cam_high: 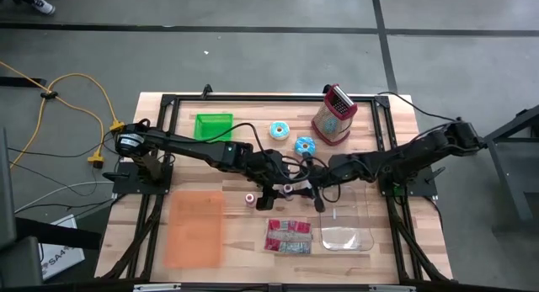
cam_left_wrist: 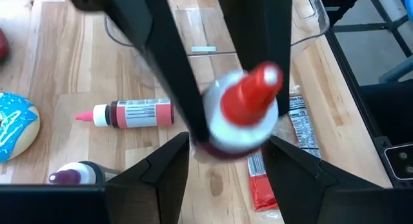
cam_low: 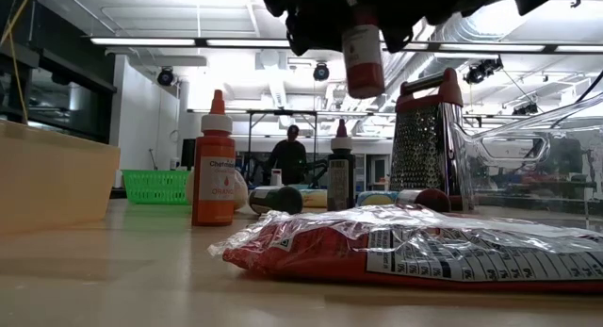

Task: Pick & Place Food Item
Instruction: Put the red paint bottle into the transparent bin

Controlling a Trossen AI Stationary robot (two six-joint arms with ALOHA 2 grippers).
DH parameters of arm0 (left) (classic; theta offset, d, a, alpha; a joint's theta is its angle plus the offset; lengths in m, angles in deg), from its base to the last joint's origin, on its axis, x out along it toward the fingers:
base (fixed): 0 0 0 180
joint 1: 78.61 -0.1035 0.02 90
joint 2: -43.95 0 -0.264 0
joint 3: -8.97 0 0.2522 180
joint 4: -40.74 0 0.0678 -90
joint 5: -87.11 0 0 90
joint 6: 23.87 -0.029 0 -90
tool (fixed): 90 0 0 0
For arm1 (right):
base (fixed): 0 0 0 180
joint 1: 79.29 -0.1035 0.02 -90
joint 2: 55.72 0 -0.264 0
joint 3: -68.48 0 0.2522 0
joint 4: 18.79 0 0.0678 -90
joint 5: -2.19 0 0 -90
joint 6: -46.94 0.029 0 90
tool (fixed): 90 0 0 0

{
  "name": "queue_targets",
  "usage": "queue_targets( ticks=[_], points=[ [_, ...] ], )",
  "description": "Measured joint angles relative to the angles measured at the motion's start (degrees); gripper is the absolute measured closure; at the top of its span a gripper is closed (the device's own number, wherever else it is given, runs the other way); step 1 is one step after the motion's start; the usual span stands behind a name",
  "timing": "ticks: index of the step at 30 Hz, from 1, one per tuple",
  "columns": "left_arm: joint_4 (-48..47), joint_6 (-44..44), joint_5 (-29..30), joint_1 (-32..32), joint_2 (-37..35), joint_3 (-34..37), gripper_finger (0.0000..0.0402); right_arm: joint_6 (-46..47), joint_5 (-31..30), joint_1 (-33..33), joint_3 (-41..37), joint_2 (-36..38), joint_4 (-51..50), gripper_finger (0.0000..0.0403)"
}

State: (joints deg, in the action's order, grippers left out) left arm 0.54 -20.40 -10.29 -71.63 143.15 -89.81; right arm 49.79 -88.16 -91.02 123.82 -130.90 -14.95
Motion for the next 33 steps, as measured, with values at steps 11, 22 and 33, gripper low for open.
queue_targets(
  ticks=[11, 22, 33],
  points=[
    [0.0, 0.0, 0.07, 0.0, 0.0, 0.0, 0.0213, 1.59, -7.95, -4.33, 0.0, 6.86, -8.54, 0.0293],
    [0.04, -0.02, 0.15, -0.02, 0.02, 0.0, 0.0213, 8.13, -16.33, -12.8, 0.02, 13.96, -20.74, 0.0293],
    [0.04, -0.04, 0.15, -0.02, 0.02, 0.0, 0.0213, 21.27, -27.22, -23.01, 0.02, 16.26, -33.63, 0.0293]
  ],
)
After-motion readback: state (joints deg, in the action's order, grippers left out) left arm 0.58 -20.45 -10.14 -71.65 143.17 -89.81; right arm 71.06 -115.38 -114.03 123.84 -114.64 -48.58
